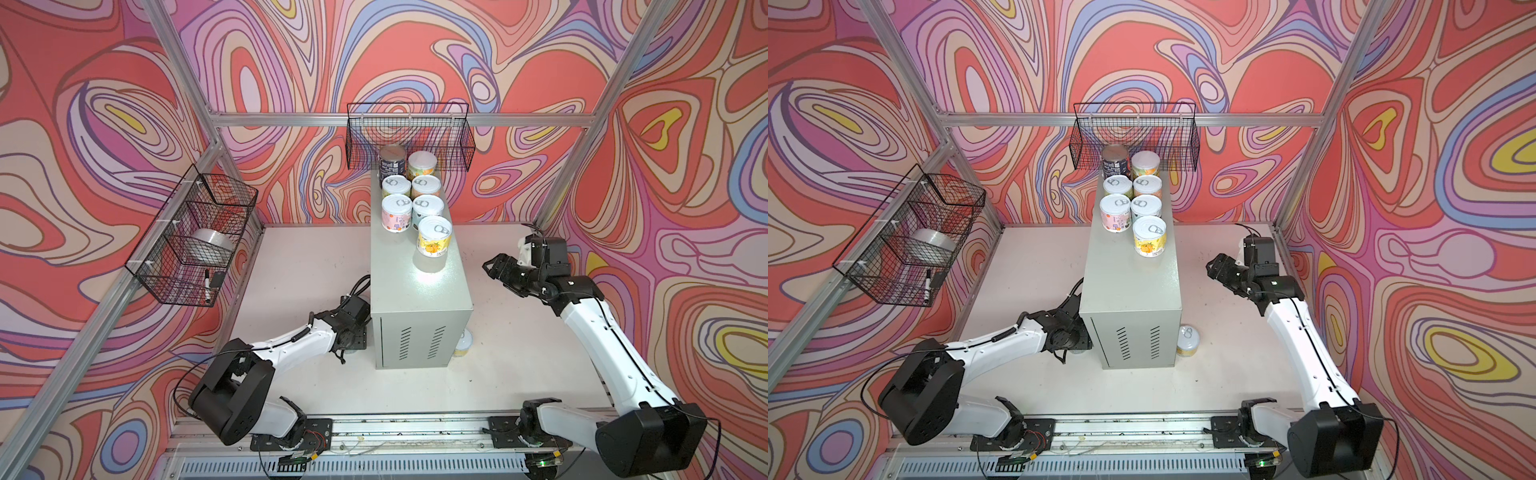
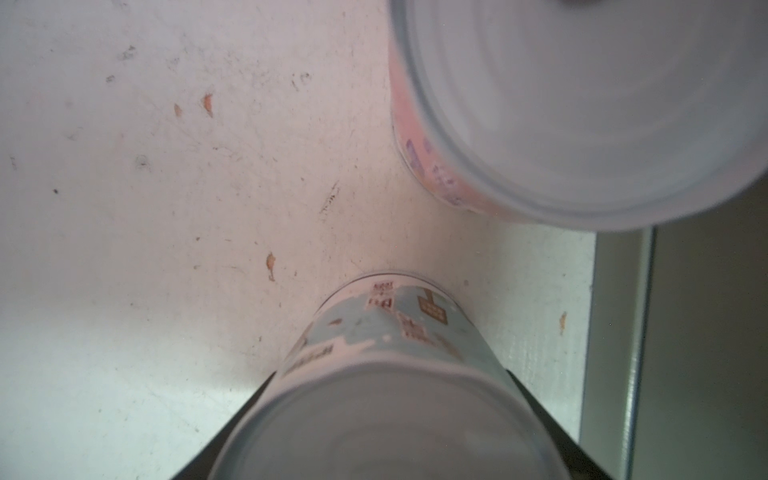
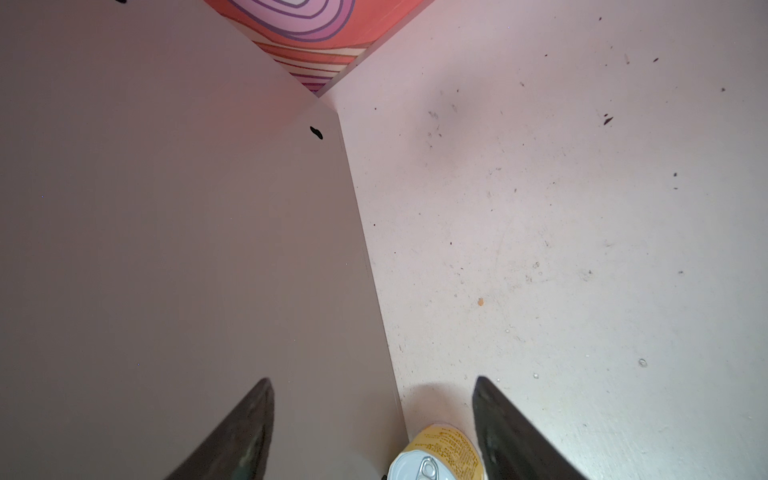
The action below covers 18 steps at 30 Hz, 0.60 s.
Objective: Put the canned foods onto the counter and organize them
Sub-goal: 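Lift the small pink-labelled can with the left gripper up over the cabinet top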
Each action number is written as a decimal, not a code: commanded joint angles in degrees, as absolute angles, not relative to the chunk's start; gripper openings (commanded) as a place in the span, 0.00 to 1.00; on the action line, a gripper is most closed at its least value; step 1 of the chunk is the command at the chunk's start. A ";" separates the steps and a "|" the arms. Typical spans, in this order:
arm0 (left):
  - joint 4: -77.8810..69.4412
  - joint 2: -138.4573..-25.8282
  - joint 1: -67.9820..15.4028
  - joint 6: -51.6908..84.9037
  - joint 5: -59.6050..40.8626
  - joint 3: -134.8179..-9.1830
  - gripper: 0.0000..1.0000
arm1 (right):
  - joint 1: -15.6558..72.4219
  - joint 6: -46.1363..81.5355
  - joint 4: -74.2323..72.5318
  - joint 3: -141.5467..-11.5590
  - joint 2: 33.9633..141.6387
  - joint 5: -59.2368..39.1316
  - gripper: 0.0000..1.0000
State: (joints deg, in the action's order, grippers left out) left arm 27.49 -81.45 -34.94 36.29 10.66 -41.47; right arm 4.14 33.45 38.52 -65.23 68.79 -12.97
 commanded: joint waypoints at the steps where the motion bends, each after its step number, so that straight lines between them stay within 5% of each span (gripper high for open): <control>1: 31.94 -80.80 -35.33 38.25 9.04 -40.59 0.00 | 3.79 32.79 37.09 -64.43 68.55 -13.36 0.77; 18: 64.95 -64.01 -32.89 24.48 17.03 -70.59 0.00 | 3.86 32.10 35.77 -64.42 67.45 -13.63 0.77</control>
State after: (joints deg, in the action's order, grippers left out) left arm 56.73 -65.49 -34.13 29.26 14.81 -65.87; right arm 4.14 33.06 36.73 -64.69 68.20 -13.19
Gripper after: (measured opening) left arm 0.737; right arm 0.773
